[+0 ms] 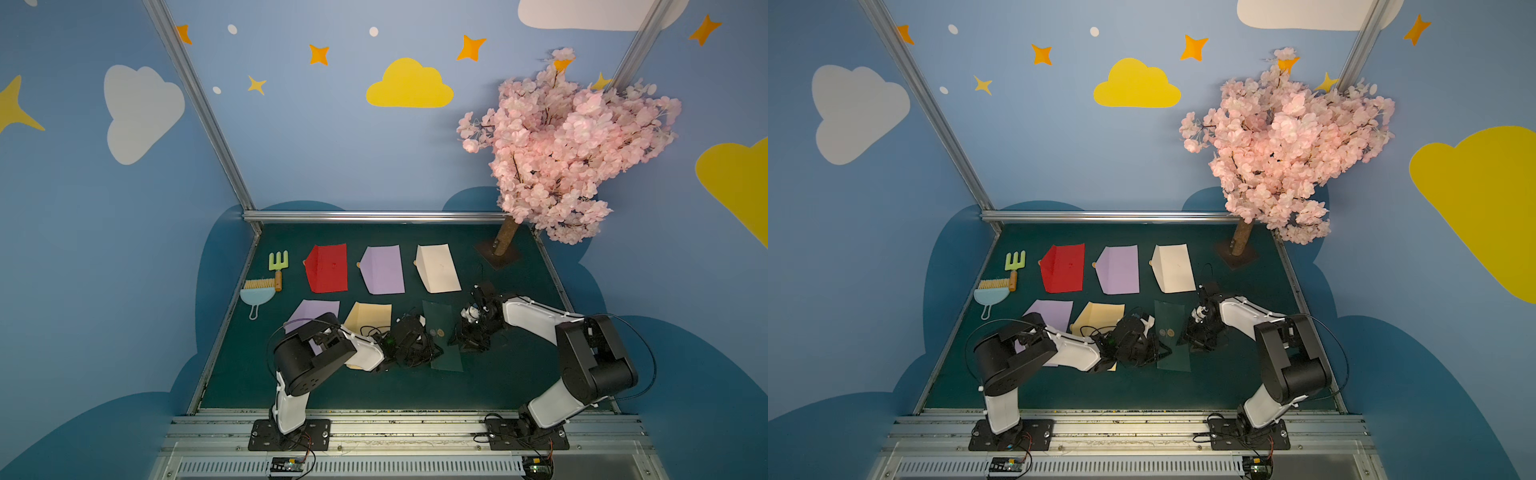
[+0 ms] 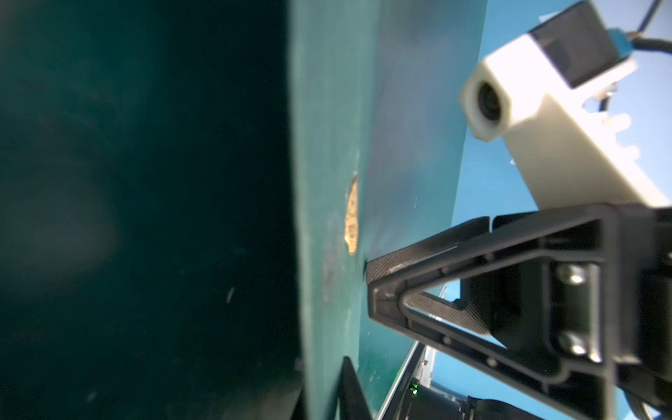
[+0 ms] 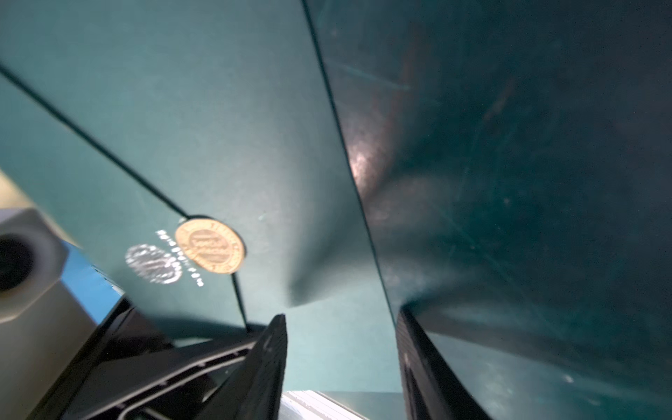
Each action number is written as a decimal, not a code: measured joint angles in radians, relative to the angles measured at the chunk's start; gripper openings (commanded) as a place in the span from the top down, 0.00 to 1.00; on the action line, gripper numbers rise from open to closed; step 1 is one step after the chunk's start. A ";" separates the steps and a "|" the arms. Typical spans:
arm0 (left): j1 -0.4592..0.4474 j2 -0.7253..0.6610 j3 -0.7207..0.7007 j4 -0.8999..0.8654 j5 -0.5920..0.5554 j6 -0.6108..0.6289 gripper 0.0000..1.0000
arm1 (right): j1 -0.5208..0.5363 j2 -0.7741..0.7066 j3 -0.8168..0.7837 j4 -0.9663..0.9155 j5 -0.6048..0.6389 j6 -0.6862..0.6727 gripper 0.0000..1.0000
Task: Open the envelope
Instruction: Pick up the envelope from the center of the board.
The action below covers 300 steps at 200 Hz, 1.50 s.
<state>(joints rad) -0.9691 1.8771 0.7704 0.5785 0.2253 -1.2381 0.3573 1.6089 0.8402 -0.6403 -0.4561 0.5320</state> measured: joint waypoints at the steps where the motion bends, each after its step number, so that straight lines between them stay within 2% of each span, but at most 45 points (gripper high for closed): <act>1: 0.000 -0.002 0.000 -0.002 0.000 0.001 0.96 | 0.000 0.000 0.000 0.000 0.000 0.001 0.48; 30: 0.000 -0.060 0.001 -0.054 -0.022 0.067 0.97 | 0.006 -0.042 0.003 -0.028 0.005 0.002 0.45; 70: 0.033 -0.196 0.021 -0.178 0.016 0.233 0.97 | 0.003 -0.257 0.132 -0.102 0.002 -0.024 0.42; 80: 0.060 -0.262 0.018 -0.205 0.043 0.277 0.97 | -0.002 -0.321 0.178 -0.099 -0.011 -0.023 0.42; 88: 0.089 -0.322 0.007 -0.212 0.070 0.308 0.97 | -0.005 -0.370 0.206 -0.090 -0.026 -0.017 0.34; 97: 0.128 -0.395 -0.016 -0.211 0.104 0.338 0.97 | -0.008 -0.422 0.220 -0.067 -0.048 -0.013 0.32; 134: 0.337 -0.744 -0.149 -0.224 0.253 0.421 0.97 | -0.010 -0.596 0.181 0.112 -0.164 0.033 0.27; 151: 0.385 -0.858 -0.161 -0.261 0.314 0.447 0.97 | -0.010 -0.641 0.155 0.200 -0.205 0.054 0.26; 174: 0.401 -0.967 -0.161 -0.271 0.395 0.456 0.97 | -0.002 -0.641 0.148 0.319 -0.269 0.085 0.26; 213: 0.404 -0.990 -0.161 -0.265 0.497 0.441 0.97 | 0.036 -0.587 0.148 0.500 -0.347 0.140 0.26; 277: 0.406 -0.933 -0.165 -0.204 0.561 0.404 0.97 | 0.130 -0.477 0.201 0.586 -0.389 0.156 0.26; 287: 0.406 -0.929 -0.165 -0.200 0.564 0.403 0.97 | 0.145 -0.467 0.206 0.596 -0.391 0.156 0.30; 300: 0.406 -0.919 -0.165 -0.187 0.568 0.401 0.97 | 0.165 -0.453 0.215 0.607 -0.392 0.156 0.41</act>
<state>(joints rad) -0.5636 0.9577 0.6052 0.3912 0.7933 -0.8371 0.5224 1.1557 1.0550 -0.0334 -0.8482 0.6880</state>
